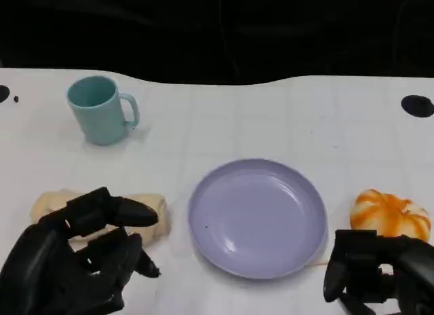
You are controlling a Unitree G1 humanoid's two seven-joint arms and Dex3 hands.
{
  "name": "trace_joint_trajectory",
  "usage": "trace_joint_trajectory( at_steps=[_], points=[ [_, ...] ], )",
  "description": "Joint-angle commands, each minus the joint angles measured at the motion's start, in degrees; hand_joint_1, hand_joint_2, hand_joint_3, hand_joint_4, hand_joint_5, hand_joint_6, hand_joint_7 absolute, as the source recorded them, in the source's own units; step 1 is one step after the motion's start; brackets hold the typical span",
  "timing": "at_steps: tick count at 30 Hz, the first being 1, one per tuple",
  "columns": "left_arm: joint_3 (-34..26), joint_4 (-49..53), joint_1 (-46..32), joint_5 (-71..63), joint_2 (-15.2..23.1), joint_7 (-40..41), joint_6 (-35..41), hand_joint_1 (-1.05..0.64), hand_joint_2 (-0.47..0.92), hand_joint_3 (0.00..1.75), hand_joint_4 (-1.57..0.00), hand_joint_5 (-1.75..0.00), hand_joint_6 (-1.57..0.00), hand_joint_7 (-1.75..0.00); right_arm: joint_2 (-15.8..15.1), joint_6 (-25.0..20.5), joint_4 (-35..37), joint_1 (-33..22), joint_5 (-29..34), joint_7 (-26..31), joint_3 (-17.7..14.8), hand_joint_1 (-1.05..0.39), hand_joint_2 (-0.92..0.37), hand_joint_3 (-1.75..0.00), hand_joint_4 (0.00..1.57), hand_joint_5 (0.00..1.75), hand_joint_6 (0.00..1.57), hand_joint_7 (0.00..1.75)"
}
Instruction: Grasp the towel on the left side of the plate with the left hand and place it into the plate.
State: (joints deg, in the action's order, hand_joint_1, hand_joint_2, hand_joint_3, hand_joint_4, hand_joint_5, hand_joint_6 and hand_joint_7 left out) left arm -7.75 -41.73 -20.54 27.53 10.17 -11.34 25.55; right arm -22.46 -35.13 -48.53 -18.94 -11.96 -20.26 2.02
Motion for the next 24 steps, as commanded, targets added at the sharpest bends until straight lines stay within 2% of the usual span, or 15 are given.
trace_joint_trajectory(
  at_steps=[1,7,14,18,22,24],
  points=[
    [0.3,-1.2,1.3,-5.3,4.2,-1.2,-2.7,-0.26,0.87,0.35,-0.62,-1.02,-0.77,-0.41,-0.5,-0.5,-0.7,-0.1,-0.1,0.4,0.0,-0.06,-0.54,-1.14,0.74,1.74,0.65,1.48],
    [0.8,-3.3,3.3,-12.9,10.1,-2.3,-3.2,-0.37,0.92,0.21,-0.48,-0.69,-0.63,-0.12,-0.3,0.6,-0.6,-0.4,0.2,0.5,0.3,-0.07,-0.54,-1.14,0.75,1.74,0.66,1.48],
    [4.0,-3.6,6.9,-28.9,18.8,-2.9,-3.8,-0.5,0.92,0.09,-0.27,-0.51,-0.47,-0.01,-0.4,0.1,-0.8,-0.4,0.0,0.7,0.4,-0.08,-0.54,-1.14,0.75,1.74,0.66,1.48],
    [8.1,-2.7,10.1,-40.7,23.9,-3.7,-4.0,-0.51,0.92,0.05,-0.18,-0.46,-0.37,0.0,-0.4,0.0,-0.9,-0.6,-0.2,0.7,0.2,-0.08,-0.54,-1.15,0.75,1.74,0.66,1.48],
    [14.8,-0.4,15.1,-55.4,29.0,-6.7,-3.1,-0.61,0.92,0.06,-0.15,-0.44,-0.28,0.0,-0.4,-0.3,-1.2,-0.7,-0.2,0.9,0.3,-0.07,-0.53,-1.16,0.74,1.73,0.66,1.48],
    [18.4,1.6,17.7,-62.7,30.3,-9.0,-2.9,-0.64,0.92,0.05,-0.14,-0.43,-0.26,0.0,-0.5,-0.3,-1.4,-0.8,0.0,1.0,0.5,-0.07,-0.53,-1.15,0.74,1.73,0.66,1.48]
  ],
)
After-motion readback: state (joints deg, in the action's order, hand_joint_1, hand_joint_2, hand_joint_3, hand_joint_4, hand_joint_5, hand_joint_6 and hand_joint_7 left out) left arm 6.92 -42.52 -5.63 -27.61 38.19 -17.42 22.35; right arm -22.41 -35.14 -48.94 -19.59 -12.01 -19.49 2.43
